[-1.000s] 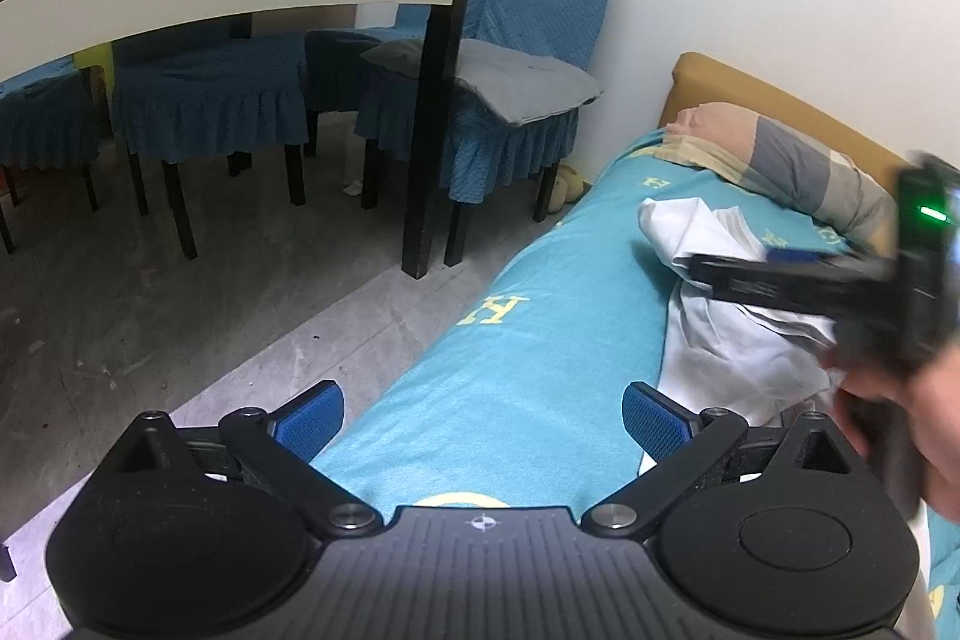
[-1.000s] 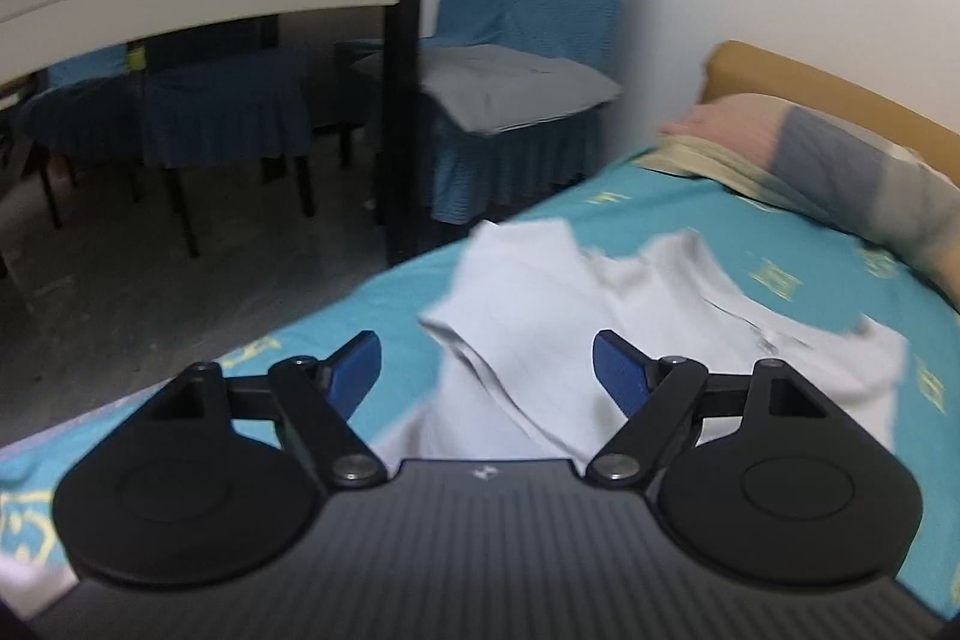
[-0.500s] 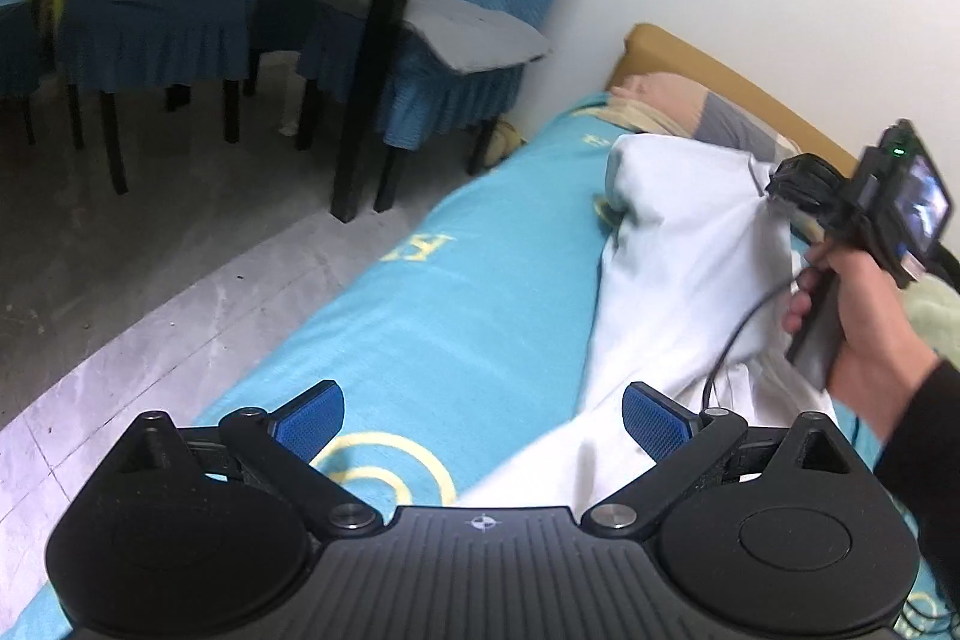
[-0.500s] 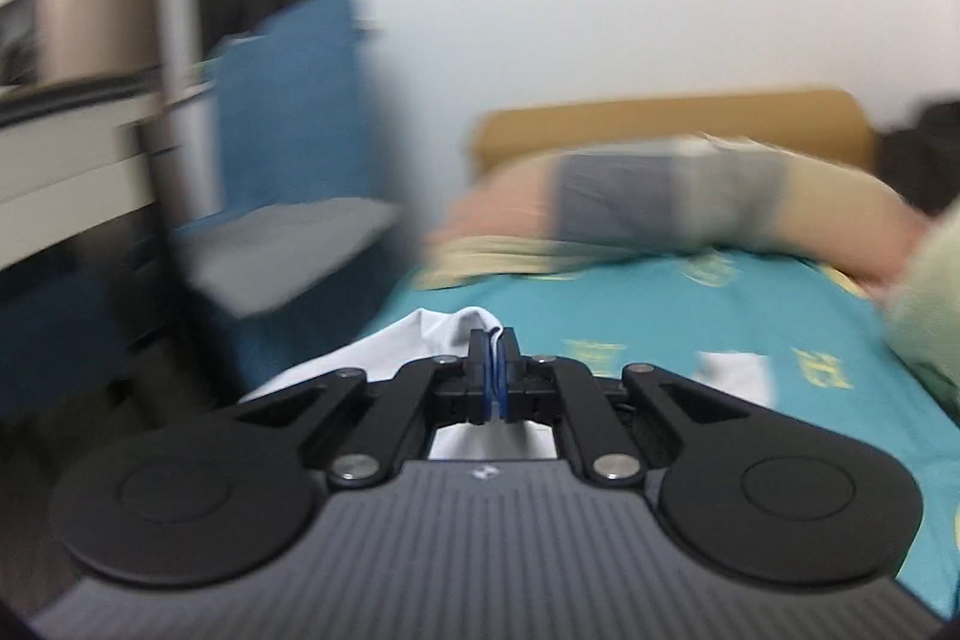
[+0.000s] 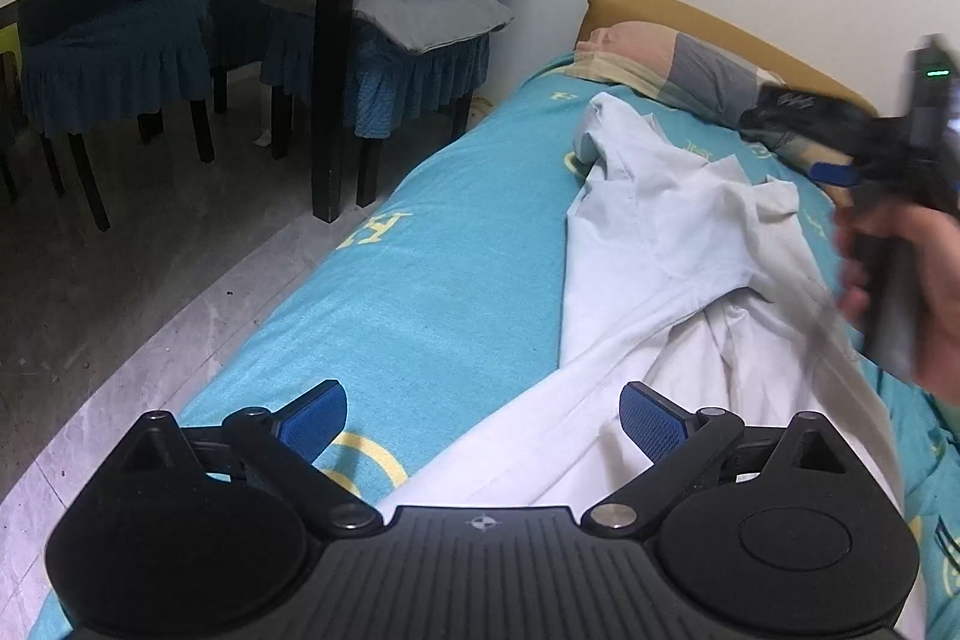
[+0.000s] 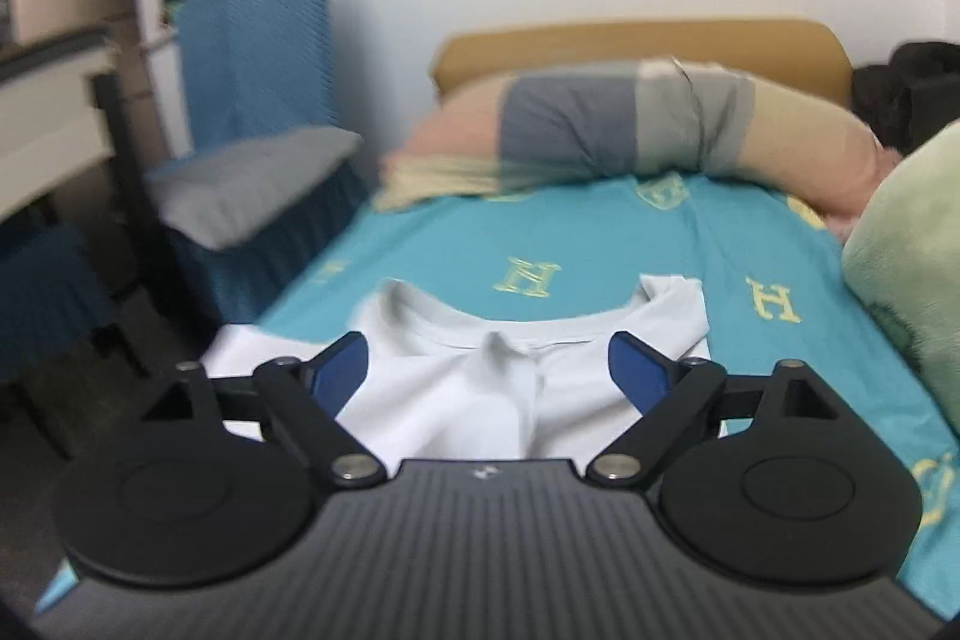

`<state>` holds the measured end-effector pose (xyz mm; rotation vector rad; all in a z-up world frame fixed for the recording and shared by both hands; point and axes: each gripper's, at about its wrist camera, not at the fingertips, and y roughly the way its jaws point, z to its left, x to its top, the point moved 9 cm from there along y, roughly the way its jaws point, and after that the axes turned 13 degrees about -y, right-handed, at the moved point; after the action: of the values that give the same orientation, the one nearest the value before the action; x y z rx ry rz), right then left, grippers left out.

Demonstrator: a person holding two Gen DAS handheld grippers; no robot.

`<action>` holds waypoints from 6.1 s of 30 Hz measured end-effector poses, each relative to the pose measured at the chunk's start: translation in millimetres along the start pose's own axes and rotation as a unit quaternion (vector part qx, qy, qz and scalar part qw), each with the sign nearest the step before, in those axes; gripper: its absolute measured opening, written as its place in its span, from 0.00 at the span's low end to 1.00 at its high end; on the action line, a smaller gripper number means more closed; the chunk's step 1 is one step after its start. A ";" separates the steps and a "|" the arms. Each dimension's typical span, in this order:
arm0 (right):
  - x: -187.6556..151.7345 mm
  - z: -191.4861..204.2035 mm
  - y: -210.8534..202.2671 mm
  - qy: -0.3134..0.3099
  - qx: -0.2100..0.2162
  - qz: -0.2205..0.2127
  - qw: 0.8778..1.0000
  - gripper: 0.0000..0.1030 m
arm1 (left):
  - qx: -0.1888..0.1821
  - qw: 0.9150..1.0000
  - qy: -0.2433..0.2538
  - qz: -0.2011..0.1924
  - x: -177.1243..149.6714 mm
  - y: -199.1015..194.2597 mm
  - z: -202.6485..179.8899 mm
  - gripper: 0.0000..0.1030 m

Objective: Fold clothes

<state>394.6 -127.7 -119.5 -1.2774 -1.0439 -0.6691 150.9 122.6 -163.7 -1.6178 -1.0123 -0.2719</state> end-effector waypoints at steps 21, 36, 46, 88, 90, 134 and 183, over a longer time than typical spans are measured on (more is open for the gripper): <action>-126.5 -22.9 -340.1 0.128 0.044 0.070 0.988 0.84 | 0.028 0.993 -0.052 0.102 5.9 -96.4 49.2 0.86; -156.1 -20.6 -333.9 0.149 0.073 0.104 0.981 0.84 | -0.067 0.960 0.067 0.262 8.4 -91.7 122.6 0.77; -154.7 -9.3 -330.8 0.117 0.081 0.107 0.984 0.84 | -0.066 0.916 0.291 0.270 -30.3 -105.3 71.3 0.02; -250.4 6.7 -327.4 0.273 0.166 0.320 0.892 0.82 | 0.021 0.928 0.053 0.368 -134.9 -60.0 14.6 0.74; -249.8 30.0 -334.9 0.243 0.193 0.341 0.887 0.79 | 0.019 0.916 0.075 0.394 -145.7 -69.2 11.2 0.63; -74.8 -4.3 -405.8 0.153 0.130 0.123 0.972 0.10 | -0.208 0.943 -0.151 0.212 1.7 -169.0 -53.5 0.08; -181.9 -8.2 -289.3 0.262 0.113 0.163 0.945 0.77 | -0.169 0.945 -0.126 0.249 -102.1 -54.7 -67.0 0.91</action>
<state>67.9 -221.2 -156.8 -0.9633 -0.4421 -0.5694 72.0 14.7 -171.1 -2.2035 -0.7306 0.1165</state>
